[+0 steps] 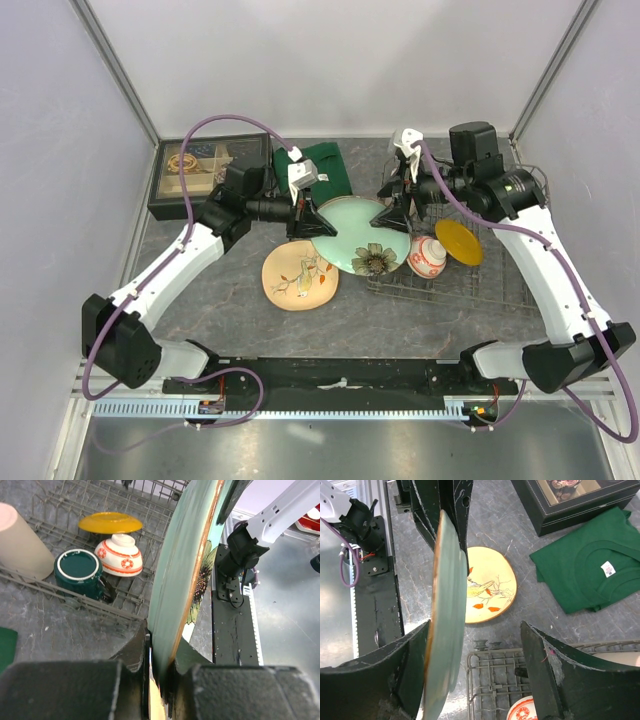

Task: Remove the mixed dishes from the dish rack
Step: Place the plate at the center of the board.

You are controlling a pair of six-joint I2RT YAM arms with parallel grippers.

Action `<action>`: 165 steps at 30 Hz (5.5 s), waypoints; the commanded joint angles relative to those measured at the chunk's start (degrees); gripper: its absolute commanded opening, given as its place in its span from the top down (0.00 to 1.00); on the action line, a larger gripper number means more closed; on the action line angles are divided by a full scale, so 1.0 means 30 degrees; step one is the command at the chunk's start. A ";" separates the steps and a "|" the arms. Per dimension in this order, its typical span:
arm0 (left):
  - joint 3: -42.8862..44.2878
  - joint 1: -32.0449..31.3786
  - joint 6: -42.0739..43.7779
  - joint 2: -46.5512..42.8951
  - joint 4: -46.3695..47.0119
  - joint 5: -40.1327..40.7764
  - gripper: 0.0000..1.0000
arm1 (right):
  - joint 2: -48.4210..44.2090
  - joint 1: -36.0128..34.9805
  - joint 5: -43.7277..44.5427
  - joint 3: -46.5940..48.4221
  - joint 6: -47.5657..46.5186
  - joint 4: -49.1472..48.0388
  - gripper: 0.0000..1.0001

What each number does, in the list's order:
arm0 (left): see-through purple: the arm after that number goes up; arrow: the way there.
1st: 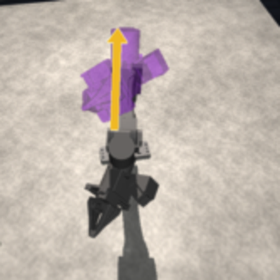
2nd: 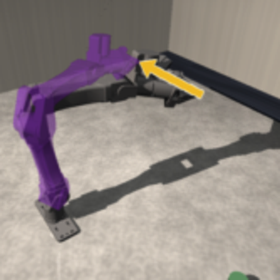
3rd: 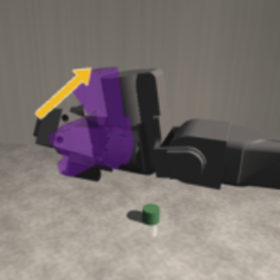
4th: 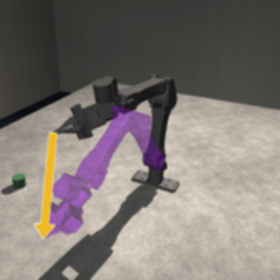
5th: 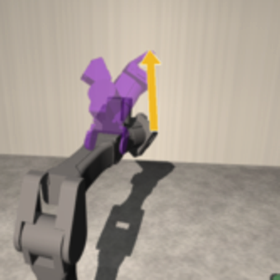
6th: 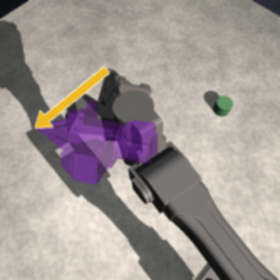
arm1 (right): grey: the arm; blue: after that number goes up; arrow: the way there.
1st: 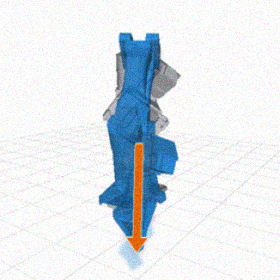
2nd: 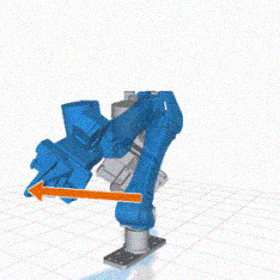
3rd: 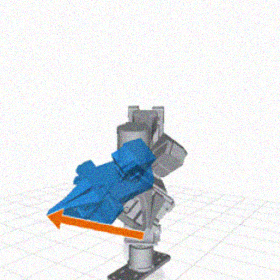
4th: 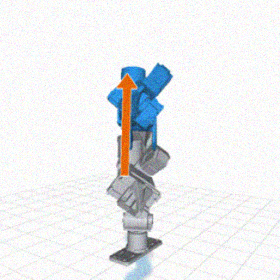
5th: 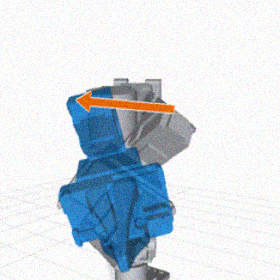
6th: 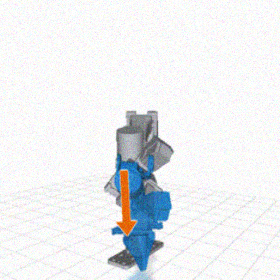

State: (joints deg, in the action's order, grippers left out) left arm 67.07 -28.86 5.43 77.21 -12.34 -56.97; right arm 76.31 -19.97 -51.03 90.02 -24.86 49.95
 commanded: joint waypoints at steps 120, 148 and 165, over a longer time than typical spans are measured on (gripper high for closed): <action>-0.6565 0.9591 -0.3393 0.6668 -0.2889 -0.1372 0.70 | -0.1502 0.0005 0.2389 -0.1969 -0.0824 -0.1065 0.16; -0.6565 0.9591 -0.2660 0.4205 -0.3387 0.1470 0.45 | -0.1912 0.0005 0.2272 -0.2408 -0.0882 -0.1153 0.16; -0.6653 0.9416 -0.2133 0.3033 -0.3680 0.3374 0.45 | -0.1971 0.0005 0.2243 -0.2526 -0.0912 -0.1153 0.15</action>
State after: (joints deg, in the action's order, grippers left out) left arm 46.41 -0.40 -2.92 88.99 -23.79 -47.40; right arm 71.77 -19.97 -43.42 82.83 -26.81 47.66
